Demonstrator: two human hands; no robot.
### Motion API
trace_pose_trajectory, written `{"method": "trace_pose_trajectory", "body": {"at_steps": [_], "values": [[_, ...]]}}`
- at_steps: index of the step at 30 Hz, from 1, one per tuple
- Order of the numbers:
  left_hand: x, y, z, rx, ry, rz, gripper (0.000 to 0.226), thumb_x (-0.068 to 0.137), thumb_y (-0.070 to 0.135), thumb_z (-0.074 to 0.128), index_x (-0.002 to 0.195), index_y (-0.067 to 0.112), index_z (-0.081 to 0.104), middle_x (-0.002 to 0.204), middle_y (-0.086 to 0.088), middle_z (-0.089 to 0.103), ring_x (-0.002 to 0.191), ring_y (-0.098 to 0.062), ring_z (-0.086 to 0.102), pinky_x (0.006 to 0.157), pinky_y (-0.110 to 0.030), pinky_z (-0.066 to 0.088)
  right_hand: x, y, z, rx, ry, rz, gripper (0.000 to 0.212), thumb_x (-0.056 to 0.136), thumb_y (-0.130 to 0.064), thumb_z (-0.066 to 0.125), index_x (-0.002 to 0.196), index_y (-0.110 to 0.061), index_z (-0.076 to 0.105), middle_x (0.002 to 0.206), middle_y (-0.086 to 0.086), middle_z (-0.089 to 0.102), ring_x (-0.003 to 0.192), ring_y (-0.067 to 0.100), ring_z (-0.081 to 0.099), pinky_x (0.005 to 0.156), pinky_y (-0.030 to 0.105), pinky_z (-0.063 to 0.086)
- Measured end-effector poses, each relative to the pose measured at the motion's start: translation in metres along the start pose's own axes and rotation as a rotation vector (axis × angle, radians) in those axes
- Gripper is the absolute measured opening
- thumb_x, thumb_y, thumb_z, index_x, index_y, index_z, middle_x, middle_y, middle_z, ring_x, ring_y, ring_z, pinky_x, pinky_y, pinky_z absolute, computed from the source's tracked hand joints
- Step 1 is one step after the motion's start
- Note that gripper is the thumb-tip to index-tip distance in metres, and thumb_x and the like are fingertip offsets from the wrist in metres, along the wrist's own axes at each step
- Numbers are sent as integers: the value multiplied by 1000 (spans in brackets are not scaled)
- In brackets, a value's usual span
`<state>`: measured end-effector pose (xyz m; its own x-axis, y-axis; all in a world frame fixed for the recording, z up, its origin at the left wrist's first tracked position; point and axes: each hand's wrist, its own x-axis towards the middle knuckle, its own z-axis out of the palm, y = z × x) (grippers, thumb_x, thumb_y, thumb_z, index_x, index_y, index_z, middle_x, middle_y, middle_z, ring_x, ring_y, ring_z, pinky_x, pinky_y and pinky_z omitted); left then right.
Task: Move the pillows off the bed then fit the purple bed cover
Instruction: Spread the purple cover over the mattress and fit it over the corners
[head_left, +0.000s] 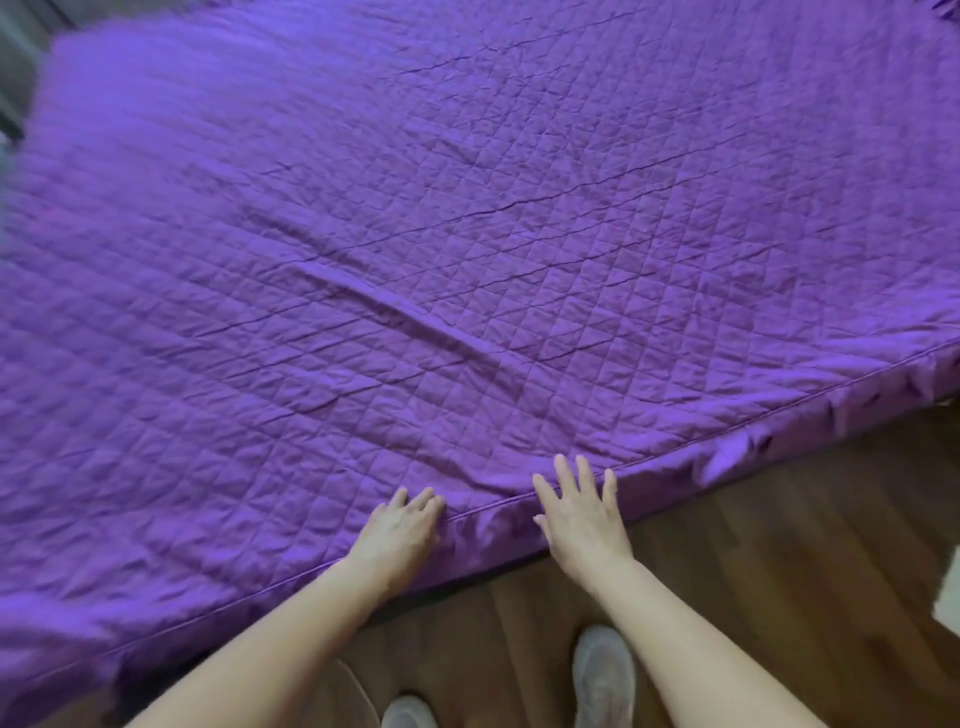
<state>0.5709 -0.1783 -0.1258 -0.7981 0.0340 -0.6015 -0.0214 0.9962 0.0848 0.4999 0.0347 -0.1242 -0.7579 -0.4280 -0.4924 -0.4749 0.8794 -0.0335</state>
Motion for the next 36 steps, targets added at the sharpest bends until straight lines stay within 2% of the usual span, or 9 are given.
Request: {"method": "trace_pose_trajectory", "body": {"at_steps": [3, 6, 12, 16, 23, 26, 28, 31, 36], "values": [[-18, -23, 5, 20, -15, -65, 41, 92, 30, 48, 128, 13, 38, 153, -4, 22, 136, -33, 26, 101, -47, 34, -2, -42, 4, 34, 40, -106, 53, 99, -34, 39, 147, -24, 21, 158, 12, 6, 145, 34, 3, 112, 59, 2], [-24, -38, 14, 100, -28, -119, 44, 89, 28, 54, 127, 11, 39, 153, -5, 21, 134, -33, 28, 101, -48, 34, 4, -70, 10, 12, 66, -154, 48, 99, -28, 40, 145, -20, 25, 158, 13, 4, 144, 36, 2, 111, 60, -1], [-26, -50, 31, 256, 118, -65, 18, 82, 13, 58, 98, 16, 64, 114, -6, 53, 105, -29, 52, 83, -41, 42, 13, -89, 18, -110, 103, -143, 24, 62, -9, 76, 84, -15, 67, 112, 17, 63, 106, 39, 59, 93, 61, 41], [-34, -51, 43, 311, 132, 24, 22, 43, 27, 81, 50, 20, 61, 74, 1, 58, 66, -22, 57, 56, -36, 46, 11, -90, 27, -86, 268, -256, 19, 67, -11, 46, 63, -18, 63, 83, 6, 64, 84, 29, 64, 85, 48, 52], [-43, -48, 40, 155, 7, -45, 21, 88, 16, 46, 101, 10, 61, 121, -5, 42, 113, -28, 39, 83, -39, 38, 7, -89, 34, -14, 269, -299, 26, 49, -8, 74, 68, -18, 58, 79, 4, 61, 73, 26, 62, 64, 37, 52], [-35, -54, 40, 1, 8, -58, 18, 89, 14, 46, 99, 6, 58, 118, -8, 41, 112, -29, 39, 85, -43, 46, 16, -93, 23, 64, 212, -247, 44, 60, -10, 68, 103, -16, 59, 112, 11, 59, 102, 35, 59, 85, 51, 47], [-32, -58, 45, -108, 78, -74, 24, 91, 16, 44, 111, 6, 51, 131, -9, 37, 120, -30, 36, 97, -44, 41, 15, -94, 29, 40, 122, -272, 63, 79, -10, 53, 138, -21, 36, 152, 13, 24, 139, 39, 24, 106, 63, 20], [-40, -60, 57, -120, 46, -158, 55, 98, 31, 35, 147, 20, 14, 158, -3, 1, 144, -32, 4, 114, -52, 21, 4, -101, 40, -40, 24, -253, 71, 89, -12, 44, 149, -21, 7, 158, 10, -6, 144, 38, -7, 109, 64, -2], [-52, -77, 69, -61, -9, -73, 56, 98, 40, 23, 148, 35, -1, 159, 6, -8, 146, -29, -5, 114, -52, 18, 5, -130, 36, -41, 128, -164, 80, 70, -20, 70, 142, -15, 36, 152, 18, 27, 139, 39, 27, 105, 66, 19]]}}
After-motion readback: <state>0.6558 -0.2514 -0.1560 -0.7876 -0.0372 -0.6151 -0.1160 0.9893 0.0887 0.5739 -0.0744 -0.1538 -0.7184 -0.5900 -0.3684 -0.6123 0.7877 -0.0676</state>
